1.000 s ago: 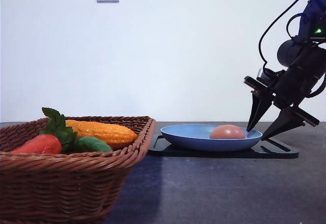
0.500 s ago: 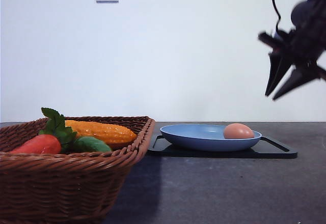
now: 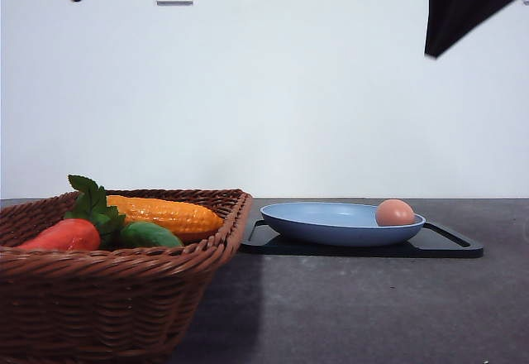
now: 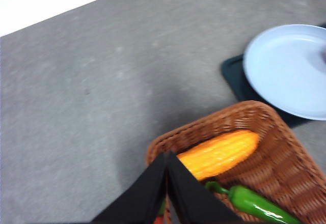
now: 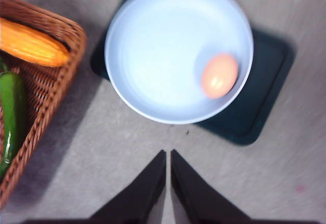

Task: Transfer egg from basket to plate and serve

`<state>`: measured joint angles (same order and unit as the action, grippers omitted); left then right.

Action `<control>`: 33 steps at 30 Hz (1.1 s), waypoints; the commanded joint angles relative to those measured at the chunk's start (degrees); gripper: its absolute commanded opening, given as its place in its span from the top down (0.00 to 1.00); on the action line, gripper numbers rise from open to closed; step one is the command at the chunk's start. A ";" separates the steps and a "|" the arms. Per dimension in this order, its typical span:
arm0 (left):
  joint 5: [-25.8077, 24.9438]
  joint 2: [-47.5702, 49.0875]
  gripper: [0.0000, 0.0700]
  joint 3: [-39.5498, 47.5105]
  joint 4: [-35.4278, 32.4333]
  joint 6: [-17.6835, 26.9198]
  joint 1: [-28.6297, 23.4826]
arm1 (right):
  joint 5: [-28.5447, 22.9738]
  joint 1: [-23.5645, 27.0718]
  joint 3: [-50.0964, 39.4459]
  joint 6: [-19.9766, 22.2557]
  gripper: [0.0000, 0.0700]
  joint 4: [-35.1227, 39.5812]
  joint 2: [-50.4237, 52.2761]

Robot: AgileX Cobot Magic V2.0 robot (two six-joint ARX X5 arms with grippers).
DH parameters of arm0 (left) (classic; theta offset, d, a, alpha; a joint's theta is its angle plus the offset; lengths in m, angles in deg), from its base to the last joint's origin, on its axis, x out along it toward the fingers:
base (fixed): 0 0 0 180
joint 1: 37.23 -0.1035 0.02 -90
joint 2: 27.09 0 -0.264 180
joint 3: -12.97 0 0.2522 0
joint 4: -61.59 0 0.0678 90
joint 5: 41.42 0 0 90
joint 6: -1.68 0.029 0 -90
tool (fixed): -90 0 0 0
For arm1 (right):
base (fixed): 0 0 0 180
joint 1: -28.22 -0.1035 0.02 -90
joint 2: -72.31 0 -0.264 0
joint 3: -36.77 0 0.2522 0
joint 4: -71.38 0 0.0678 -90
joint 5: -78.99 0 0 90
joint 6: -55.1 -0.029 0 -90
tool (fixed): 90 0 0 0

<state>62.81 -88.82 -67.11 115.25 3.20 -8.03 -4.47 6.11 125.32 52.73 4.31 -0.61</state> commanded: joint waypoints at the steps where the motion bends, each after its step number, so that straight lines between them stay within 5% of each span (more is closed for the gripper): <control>1: -1.37 0.03 1.00 -0.64 -0.70 -0.42 -0.89 | -2.98 -2.02 -1.89 0.37 1.00 2.27 2.96; 9: -3.69 3.72 1.00 5.78 -5.59 -2.66 -1.80 | -11.00 -7.47 -18.97 -0.93 1.00 17.18 18.92; 22: -3.93 22.68 1.00 32.68 -21.84 -11.87 -1.16 | -11.54 -7.55 -47.01 -4.92 1.00 45.83 34.48; 27: -3.93 26.51 1.00 34.80 -18.52 -16.46 -0.89 | -11.53 -7.39 -49.15 -8.13 1.00 47.95 34.44; 33: -3.93 26.53 1.00 34.77 -18.86 -16.59 -0.89 | -11.53 -7.38 -49.12 -8.13 1.00 47.96 34.47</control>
<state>59.06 -62.00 -31.46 96.84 -12.82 -9.22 -15.76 -0.99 75.65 45.60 51.78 34.08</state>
